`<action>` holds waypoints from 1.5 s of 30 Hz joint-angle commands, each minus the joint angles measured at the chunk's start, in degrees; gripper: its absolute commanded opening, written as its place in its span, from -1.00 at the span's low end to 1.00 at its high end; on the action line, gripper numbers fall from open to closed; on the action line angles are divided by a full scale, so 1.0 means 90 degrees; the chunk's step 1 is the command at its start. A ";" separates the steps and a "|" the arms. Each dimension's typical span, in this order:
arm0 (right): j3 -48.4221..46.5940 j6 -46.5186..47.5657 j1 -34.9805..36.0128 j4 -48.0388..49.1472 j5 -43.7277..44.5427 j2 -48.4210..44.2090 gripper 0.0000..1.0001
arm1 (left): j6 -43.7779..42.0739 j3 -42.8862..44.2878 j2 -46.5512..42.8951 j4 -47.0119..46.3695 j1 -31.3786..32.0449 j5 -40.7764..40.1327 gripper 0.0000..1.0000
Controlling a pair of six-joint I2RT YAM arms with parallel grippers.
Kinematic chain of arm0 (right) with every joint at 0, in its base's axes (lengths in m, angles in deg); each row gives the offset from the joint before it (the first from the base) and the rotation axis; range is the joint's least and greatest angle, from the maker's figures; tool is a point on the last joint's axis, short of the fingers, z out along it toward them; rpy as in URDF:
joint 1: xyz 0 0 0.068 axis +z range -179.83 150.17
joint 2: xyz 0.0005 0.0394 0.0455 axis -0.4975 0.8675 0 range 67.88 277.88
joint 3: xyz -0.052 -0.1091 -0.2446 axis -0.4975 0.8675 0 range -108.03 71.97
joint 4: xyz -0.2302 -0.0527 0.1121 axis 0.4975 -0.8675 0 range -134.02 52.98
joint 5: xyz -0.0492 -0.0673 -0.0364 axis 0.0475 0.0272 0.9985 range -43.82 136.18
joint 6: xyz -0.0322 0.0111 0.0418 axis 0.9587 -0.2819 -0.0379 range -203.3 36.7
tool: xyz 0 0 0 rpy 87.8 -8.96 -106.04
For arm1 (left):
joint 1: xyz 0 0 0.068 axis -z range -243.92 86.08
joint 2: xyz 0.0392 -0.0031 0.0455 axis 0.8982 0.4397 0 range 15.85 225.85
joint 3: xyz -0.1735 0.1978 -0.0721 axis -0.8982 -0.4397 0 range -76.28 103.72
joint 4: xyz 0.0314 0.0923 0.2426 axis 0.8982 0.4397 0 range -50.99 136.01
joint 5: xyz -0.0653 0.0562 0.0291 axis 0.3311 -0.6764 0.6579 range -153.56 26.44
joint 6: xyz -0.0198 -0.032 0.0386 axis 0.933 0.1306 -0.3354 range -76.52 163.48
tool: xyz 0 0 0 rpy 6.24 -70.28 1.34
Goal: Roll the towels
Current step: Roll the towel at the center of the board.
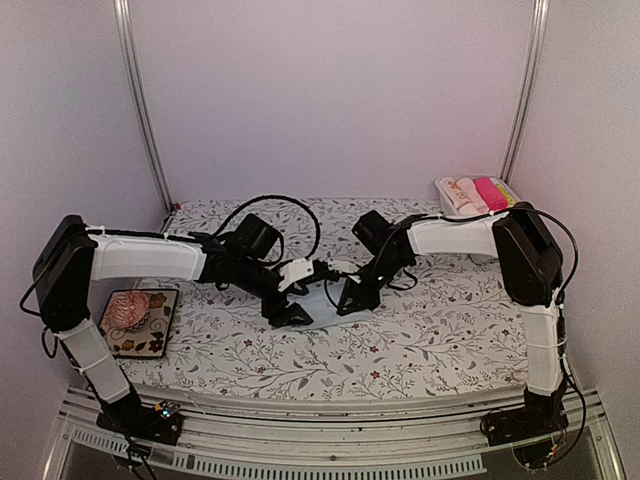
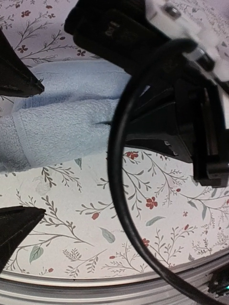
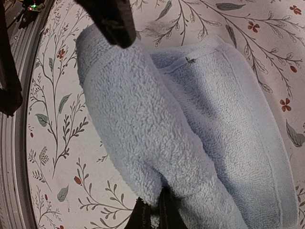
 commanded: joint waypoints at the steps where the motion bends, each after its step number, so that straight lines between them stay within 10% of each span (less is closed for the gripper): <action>1: -0.0187 -0.0291 -0.0068 -0.0741 -0.0161 0.0336 -0.88 | -0.0033 -0.0040 0.0088 -0.0456 0.0284 -0.0546 0.57; 28: -0.0616 -0.0403 -0.0221 -0.0882 -0.0502 0.0461 -0.79 | 0.0146 -0.0038 0.1300 -0.0460 0.0643 -0.1625 -0.35; 33: -0.0282 -0.0547 -0.0481 -0.0671 -0.0216 0.0080 -0.32 | 0.0250 0.0185 0.1542 -0.0115 0.0587 -0.1437 -0.98; 37: 0.0248 -0.0683 -0.0844 -0.0381 0.0090 -0.0548 -0.03 | 0.0404 0.0296 0.1781 0.0057 0.0433 -0.1029 -1.00; 40: 0.0553 -0.0802 -0.1117 -0.0197 0.0270 -0.0984 0.96 | 0.0526 0.0435 0.1841 0.0166 0.0280 -0.0784 -1.00; 45: 0.0744 -0.1208 -0.1354 0.0061 0.1065 -0.1485 0.98 | 0.0827 0.0826 0.2023 0.0423 -0.0002 -0.0335 -1.00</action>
